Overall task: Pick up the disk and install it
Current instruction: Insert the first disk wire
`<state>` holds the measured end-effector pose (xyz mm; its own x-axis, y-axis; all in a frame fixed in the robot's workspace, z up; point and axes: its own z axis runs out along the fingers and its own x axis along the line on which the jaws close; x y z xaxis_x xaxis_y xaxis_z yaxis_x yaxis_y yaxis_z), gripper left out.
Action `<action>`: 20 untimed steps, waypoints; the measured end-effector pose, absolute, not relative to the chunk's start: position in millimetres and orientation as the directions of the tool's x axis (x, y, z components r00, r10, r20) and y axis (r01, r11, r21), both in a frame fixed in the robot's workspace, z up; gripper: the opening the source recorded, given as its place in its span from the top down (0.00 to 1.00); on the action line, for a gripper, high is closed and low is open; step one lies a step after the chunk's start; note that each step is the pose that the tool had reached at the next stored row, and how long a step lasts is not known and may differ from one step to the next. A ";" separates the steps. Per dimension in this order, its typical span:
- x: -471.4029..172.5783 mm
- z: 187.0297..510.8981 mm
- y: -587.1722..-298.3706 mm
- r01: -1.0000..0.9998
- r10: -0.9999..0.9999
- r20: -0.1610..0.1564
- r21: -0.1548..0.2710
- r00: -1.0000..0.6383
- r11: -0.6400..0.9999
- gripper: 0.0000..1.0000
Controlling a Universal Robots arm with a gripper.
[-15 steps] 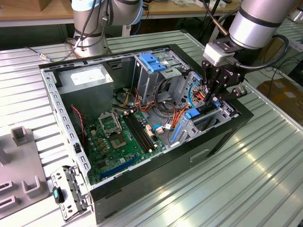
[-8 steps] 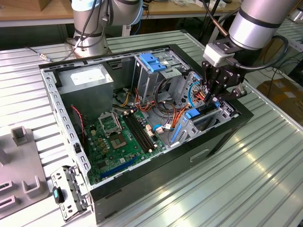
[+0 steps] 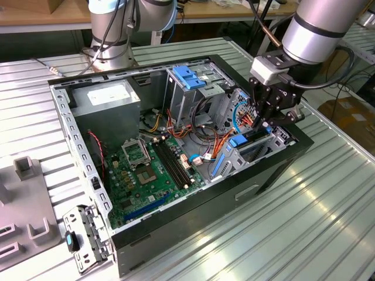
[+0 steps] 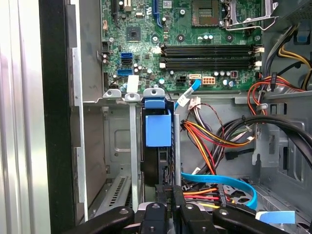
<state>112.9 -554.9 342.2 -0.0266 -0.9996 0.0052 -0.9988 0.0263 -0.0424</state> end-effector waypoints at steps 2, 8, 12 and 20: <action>112.8 341.4 -554.9 -0.999 -1.000 0.005 -0.042 -0.027 0.026 0.83; 112.9 340.7 -555.0 -0.999 -1.000 0.005 -0.042 -0.027 0.026 0.83; 112.9 340.4 -555.0 -0.999 -1.000 0.005 -0.042 -0.027 0.026 0.83; 112.9 346.2 -555.0 -0.999 -1.000 0.005 -0.042 -0.027 0.026 0.76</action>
<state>112.9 -555.0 346.2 -0.0266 -0.9996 0.0050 -0.9988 0.0263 -0.0420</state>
